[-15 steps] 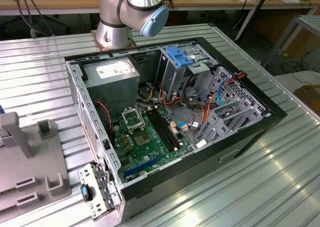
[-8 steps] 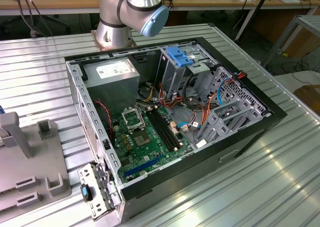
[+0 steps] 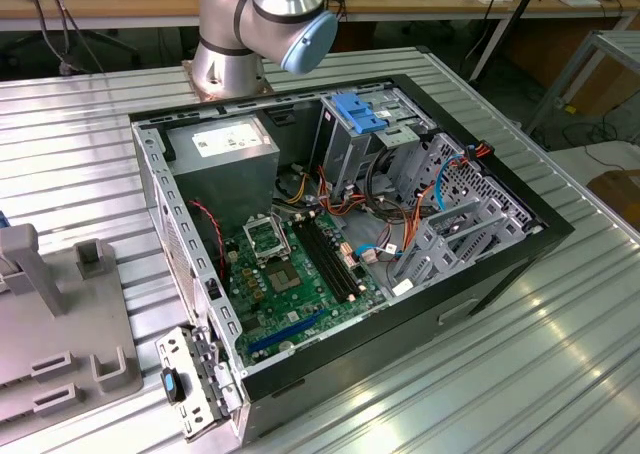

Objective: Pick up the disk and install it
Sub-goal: 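Pick up the disk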

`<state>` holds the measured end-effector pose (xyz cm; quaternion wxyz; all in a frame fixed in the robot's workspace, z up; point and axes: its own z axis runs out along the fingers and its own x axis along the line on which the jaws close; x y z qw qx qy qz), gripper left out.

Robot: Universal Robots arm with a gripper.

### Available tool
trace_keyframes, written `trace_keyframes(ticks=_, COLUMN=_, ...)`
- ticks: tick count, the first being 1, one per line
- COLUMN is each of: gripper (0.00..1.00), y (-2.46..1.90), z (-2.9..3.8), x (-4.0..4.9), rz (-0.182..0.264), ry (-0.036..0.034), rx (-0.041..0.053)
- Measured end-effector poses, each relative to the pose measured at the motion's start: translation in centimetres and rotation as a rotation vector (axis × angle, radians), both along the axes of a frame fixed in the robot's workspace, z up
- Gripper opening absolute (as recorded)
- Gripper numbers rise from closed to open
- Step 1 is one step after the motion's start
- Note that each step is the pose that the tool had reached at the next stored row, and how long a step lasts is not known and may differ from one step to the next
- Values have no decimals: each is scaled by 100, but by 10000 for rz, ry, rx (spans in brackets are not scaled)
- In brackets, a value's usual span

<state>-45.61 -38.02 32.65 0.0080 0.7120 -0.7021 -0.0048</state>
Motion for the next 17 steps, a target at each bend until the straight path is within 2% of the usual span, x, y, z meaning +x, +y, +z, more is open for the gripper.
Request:
trace_keyframes(ticks=6, gripper=69, y=6, z=-114, x=-1, rz=-1, ry=0, rx=10)
trace_keyframes(ticks=8, gripper=69, y=9, z=-196, x=0, rz=0, ry=-1, rx=12)
trace_keyframes(ticks=9, gripper=69, y=10, z=-214, x=0, rz=0, ry=0, rx=18)
trace_keyframes(ticks=13, gripper=67, y=11, z=-230, x=-11, rz=-2, ry=-1, rx=23)
trace_keyframes(ticks=14, gripper=60, y=12, z=-230, x=-22, rz=-3, ry=-6, rx=23)
trace_keyframes(ticks=17, gripper=60, y=47, z=-234, x=-34, rz=-1, ry=-11, rx=23)
